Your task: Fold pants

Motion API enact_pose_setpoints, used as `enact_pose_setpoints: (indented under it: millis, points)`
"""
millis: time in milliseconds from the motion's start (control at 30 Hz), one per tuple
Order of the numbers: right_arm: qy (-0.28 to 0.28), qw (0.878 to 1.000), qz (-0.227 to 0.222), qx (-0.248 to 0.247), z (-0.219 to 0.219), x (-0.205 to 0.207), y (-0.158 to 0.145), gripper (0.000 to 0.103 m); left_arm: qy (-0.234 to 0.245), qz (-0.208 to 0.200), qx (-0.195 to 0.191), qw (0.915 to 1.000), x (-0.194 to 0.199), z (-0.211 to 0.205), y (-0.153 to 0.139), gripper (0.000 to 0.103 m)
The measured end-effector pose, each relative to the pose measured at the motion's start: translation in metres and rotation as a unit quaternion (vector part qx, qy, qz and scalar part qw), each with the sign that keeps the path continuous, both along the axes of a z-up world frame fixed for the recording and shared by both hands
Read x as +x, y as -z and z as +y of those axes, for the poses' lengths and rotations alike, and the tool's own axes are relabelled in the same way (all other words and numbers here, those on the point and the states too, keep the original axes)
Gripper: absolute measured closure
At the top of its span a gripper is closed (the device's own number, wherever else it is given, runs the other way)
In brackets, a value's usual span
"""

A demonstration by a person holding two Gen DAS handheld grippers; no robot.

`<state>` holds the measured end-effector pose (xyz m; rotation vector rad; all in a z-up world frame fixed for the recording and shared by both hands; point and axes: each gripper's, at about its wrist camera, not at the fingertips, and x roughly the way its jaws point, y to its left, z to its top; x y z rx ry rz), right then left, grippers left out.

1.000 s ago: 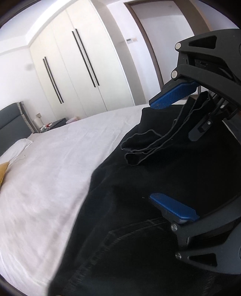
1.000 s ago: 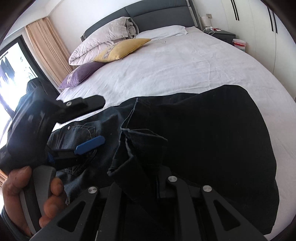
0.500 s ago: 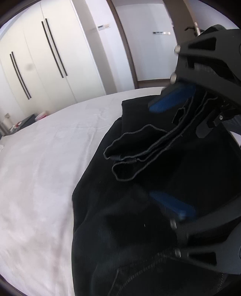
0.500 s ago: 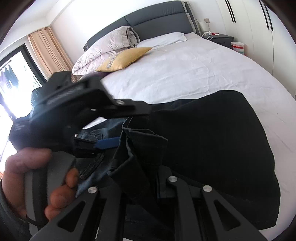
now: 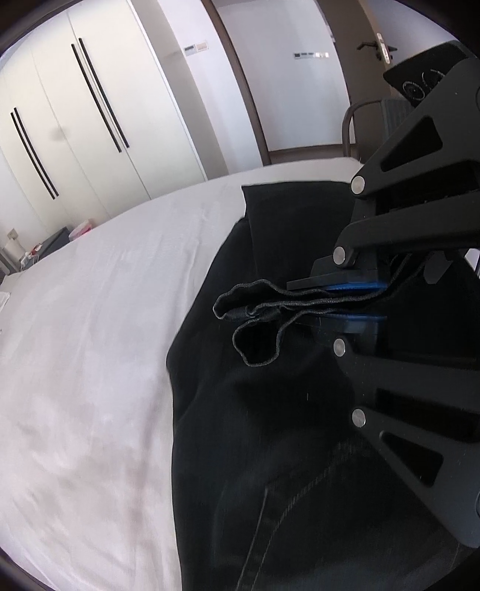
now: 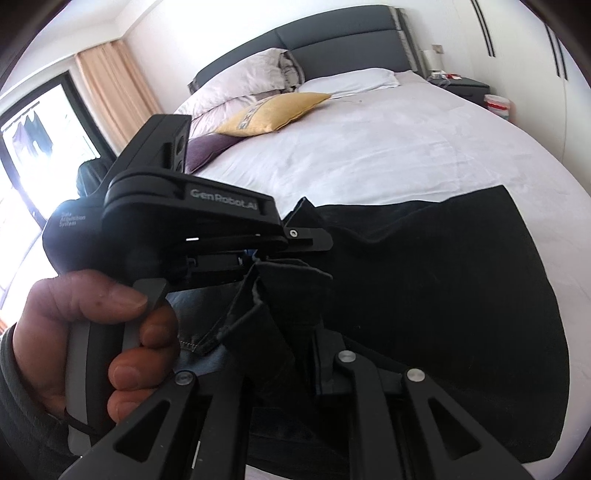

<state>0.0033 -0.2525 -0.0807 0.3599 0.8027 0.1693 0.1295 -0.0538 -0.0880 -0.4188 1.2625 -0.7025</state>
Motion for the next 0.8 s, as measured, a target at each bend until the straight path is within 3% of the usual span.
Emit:
enact_pose_setpoints:
  millis: [233,300,400,500,600,667,800]
  points:
    - [-0.005,1.000,0.017,-0.003,0.016,0.012,0.015,0.087,0.002,-0.019,0.033,0.9993,-0.001,-0.010,0.025,0.096]
    - [-0.009,1.000,0.021,-0.011,0.020,0.015,0.021,0.076,0.012,-0.018,0.044,0.9988,0.000,-0.010,0.032,0.096]
    - [-0.031,0.998,0.048,-0.003,0.022,0.015,0.029,0.059,0.008,-0.003,0.023,0.9997,0.001,0.000,0.039,0.092]
    - [-0.052,0.997,0.049,0.033,0.014,-0.002,0.016,0.040,-0.009,-0.021,0.044,0.9988,-0.003,0.020,0.028,0.083]
    - [-0.052,0.995,0.043,0.076,-0.014,-0.028,0.001,0.040,-0.042,-0.059,0.074,0.9946,-0.007,0.042,0.005,0.082]
    - [-0.019,0.992,0.035,0.121,-0.047,-0.038,-0.008,0.040,-0.056,-0.084,0.067,0.9926,-0.010,0.049,-0.017,0.078]
    - [0.051,0.982,0.005,0.183,-0.117,-0.037,-0.020,0.039,-0.024,-0.116,0.011,0.9929,-0.023,0.016,-0.045,0.047]
